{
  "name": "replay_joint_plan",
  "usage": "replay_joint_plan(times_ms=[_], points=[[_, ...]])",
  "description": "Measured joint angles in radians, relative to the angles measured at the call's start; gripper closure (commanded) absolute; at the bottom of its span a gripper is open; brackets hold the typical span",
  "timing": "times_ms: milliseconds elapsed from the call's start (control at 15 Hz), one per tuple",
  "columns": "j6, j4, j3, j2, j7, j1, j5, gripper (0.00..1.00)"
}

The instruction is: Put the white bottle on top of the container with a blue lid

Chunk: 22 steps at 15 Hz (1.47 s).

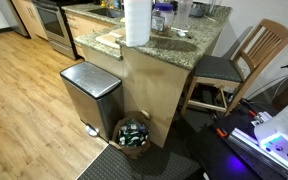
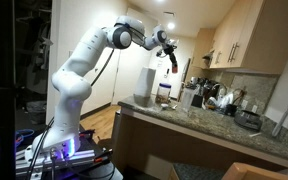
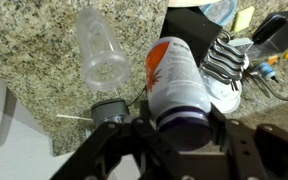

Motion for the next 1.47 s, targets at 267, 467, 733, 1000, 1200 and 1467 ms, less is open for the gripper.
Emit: replay_joint_plan(times_ms=[267,467,733,1000,1200,1467], points=[[0.001,-0.064,0.000,0.017,0.004,-0.024,0.076,0.50],[0.001,-0.068,0.000,0.021,0.004,-0.022,0.077,0.75],[-0.036,-0.066,0.015,0.029,-0.037,-0.017,0.088,0.75],[-0.124,-0.035,0.045,0.069,-0.113,0.004,0.096,0.75],[-0.121,0.019,0.046,0.122,-0.155,0.021,0.062,0.75],[-0.119,0.118,0.043,0.196,-0.198,0.024,0.016,0.75]])
